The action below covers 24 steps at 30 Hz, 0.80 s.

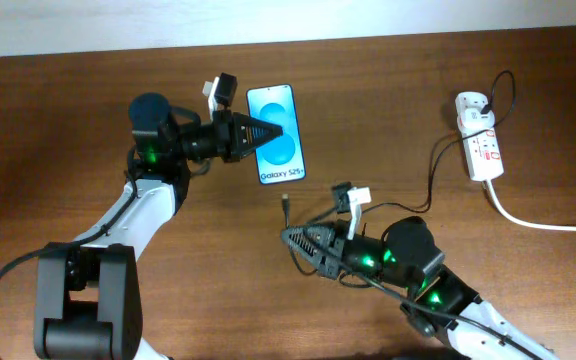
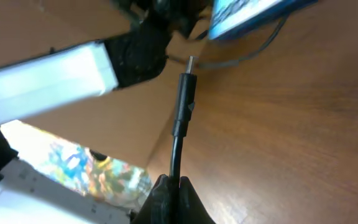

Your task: Plug charger to phone and switch on socket

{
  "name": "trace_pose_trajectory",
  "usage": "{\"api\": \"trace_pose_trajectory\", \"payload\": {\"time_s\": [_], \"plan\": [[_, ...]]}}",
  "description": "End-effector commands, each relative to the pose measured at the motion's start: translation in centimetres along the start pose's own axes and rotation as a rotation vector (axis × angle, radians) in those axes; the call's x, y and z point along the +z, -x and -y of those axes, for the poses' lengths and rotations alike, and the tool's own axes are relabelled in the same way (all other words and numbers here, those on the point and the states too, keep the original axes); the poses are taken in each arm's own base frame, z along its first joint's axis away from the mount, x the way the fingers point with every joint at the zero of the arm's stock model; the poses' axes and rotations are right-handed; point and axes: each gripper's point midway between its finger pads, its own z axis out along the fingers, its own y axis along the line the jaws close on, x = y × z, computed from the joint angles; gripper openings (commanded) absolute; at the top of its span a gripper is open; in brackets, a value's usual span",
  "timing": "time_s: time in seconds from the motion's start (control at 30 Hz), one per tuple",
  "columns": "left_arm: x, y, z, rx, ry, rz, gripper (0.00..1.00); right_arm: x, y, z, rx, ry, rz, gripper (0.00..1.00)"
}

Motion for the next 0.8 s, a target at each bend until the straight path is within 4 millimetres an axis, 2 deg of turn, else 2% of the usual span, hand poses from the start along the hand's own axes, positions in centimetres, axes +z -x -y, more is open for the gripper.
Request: {"api": "trace_pose_trajectory", "payload": {"time_s": [0.0, 0.13, 0.23, 0.3, 0.53, 0.77], "plan": [[-0.8, -0.4, 1.2, -0.069, -0.019, -0.047, 0.0, -0.2, 0.8, 1.1, 0.037, -0.01, 0.01, 0.04], [-0.9, -0.2, 1.1, -0.094, -0.016, -0.036, 0.0, 0.9, 0.7, 1.4, 0.092, 0.028, -0.013, 0.04], [-0.9, -0.2, 1.1, -0.093, -0.016, -0.038, 0.0, 2.2, 0.4, 0.4, 0.067, 0.148, -0.055, 0.04], [-0.9, -0.2, 1.1, -0.093, -0.017, -0.038, 0.0, 2.5, 0.0, 1.0, 0.08, 0.136, -0.073, 0.04], [-0.9, -0.4, 1.4, -0.074, -0.022, -0.051, 0.0, 2.4, 0.1, 0.4, 0.06, 0.166, -0.076, 0.04], [-1.8, 0.2, 1.3, -0.063, -0.018, -0.026, 0.0, 2.3, -0.1, 0.3, 0.06, 0.173, -0.089, 0.04]]}}
